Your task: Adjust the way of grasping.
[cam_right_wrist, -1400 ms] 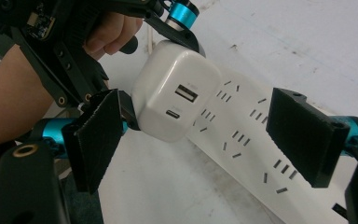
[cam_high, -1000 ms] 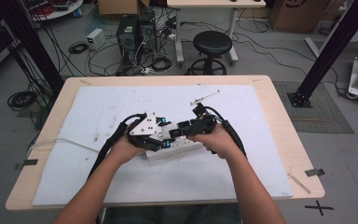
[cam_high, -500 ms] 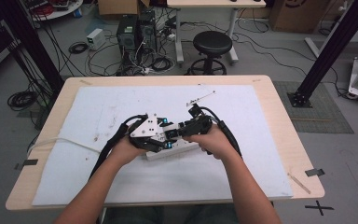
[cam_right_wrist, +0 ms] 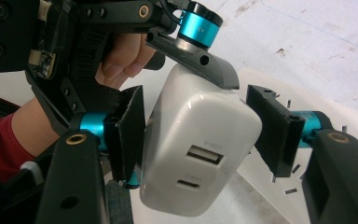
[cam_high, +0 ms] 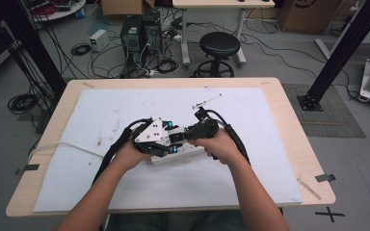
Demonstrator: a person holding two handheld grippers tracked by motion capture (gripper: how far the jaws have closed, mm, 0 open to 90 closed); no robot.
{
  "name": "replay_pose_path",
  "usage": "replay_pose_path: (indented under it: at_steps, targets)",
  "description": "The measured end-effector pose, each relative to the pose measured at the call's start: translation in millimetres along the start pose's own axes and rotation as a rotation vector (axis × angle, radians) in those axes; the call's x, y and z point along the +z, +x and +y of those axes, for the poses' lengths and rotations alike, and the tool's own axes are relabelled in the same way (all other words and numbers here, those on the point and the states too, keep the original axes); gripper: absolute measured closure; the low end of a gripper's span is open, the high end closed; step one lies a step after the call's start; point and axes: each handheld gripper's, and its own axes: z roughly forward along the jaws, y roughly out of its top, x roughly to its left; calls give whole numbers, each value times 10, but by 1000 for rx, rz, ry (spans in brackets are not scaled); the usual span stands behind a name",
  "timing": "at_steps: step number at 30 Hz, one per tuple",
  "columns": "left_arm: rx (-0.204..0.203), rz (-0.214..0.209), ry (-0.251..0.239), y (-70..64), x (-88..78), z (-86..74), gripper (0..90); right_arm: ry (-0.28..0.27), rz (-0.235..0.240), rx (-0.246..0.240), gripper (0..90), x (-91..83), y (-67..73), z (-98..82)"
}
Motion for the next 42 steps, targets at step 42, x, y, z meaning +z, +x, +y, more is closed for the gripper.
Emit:
replay_pose_path:
  at_steps: [42]
  targets:
    - [-26,78,66,17,-26,-27,184,-26,-16,42,627,-151,-39,20]
